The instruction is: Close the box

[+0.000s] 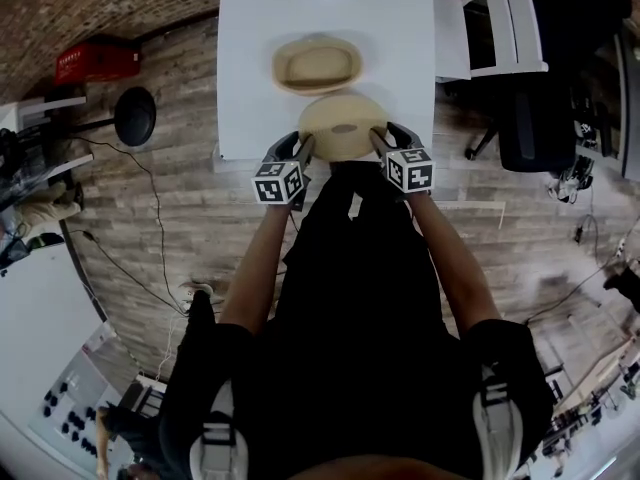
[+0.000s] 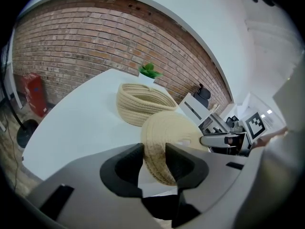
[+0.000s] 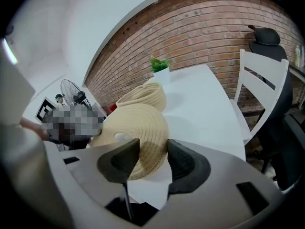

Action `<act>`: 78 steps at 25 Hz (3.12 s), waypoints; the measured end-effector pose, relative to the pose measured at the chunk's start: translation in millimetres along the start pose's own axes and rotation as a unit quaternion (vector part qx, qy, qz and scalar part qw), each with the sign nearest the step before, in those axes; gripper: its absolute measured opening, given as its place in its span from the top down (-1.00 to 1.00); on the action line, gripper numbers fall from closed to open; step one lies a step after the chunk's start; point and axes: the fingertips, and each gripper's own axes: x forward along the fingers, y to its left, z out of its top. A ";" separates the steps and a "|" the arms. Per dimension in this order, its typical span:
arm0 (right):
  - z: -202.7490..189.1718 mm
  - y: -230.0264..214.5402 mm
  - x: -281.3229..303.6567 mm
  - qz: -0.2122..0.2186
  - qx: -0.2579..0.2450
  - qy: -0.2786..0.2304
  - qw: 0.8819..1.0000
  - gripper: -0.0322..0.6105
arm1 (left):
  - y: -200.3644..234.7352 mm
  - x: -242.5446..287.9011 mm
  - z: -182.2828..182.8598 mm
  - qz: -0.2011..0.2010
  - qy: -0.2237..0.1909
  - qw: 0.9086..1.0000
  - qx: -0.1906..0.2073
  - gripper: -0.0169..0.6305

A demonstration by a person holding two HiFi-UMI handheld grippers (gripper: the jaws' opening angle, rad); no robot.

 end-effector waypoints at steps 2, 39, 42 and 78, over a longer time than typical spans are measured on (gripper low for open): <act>3.4 -1.2 -6.8 0.004 -0.006 -0.001 1.000 0.35 | -6.7 -3.2 1.5 0.004 -0.005 1.000 -0.002 0.47; 78.5 34.6 -0.2 0.019 -0.031 -0.047 0.998 0.36 | 14.4 -42.0 76.6 0.038 -0.102 0.994 -0.025 0.52; 90.6 37.2 9.5 0.011 -0.027 -0.051 0.998 0.36 | 25.3 -37.9 90.5 0.030 -0.101 0.994 -0.019 0.52; 148.8 26.5 73.1 -0.073 -0.012 -0.062 0.995 0.37 | 85.5 27.9 159.1 -0.045 -0.030 0.997 0.049 0.52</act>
